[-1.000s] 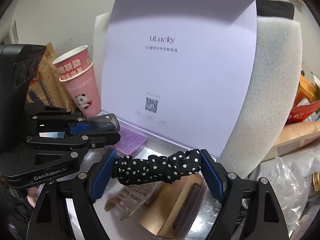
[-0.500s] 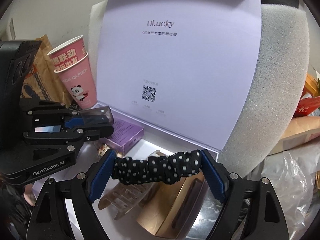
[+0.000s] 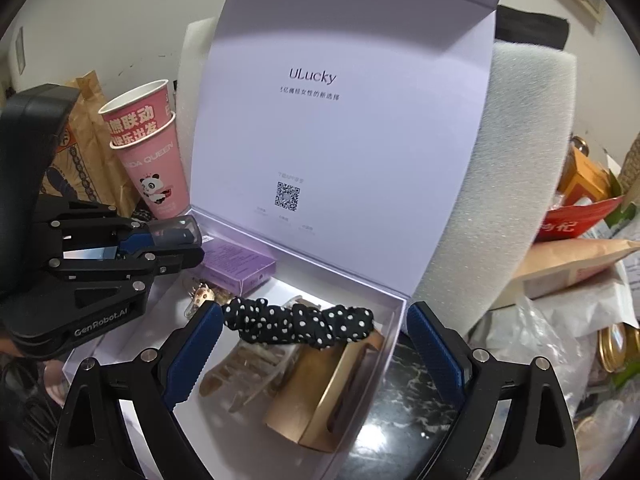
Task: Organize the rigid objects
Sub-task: 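Open both tools to release the case and scrunchie inside the box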
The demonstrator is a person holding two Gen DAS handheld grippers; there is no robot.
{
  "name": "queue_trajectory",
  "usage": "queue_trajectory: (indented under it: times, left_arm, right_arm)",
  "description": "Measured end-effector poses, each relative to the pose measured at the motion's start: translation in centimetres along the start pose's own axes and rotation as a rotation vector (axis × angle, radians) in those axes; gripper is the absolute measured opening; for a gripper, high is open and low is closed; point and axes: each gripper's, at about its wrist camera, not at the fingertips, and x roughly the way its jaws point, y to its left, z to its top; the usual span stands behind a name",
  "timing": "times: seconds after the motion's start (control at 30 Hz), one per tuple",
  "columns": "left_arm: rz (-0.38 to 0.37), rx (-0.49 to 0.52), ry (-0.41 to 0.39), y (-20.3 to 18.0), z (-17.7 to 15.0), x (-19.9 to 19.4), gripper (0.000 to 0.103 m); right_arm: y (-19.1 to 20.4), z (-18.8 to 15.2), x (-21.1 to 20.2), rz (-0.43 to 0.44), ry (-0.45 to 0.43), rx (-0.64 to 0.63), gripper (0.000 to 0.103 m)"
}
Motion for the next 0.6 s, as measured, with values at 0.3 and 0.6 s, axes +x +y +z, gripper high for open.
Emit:
queue_trajectory:
  times: [0.3,0.6]
  left_arm:
    - [0.036,-0.008,-0.012,-0.7,-0.2,-1.3,0.021]
    - [0.045,-0.007,-0.052,-1.5,-0.6,-3.3,0.103]
  right_arm:
    - [-0.7,-0.6,-2.5,-0.026,-0.023,0.007,0.094]
    - [-1.2,-1.6,-4.8,-0.047,-0.041,0.027,0.094]
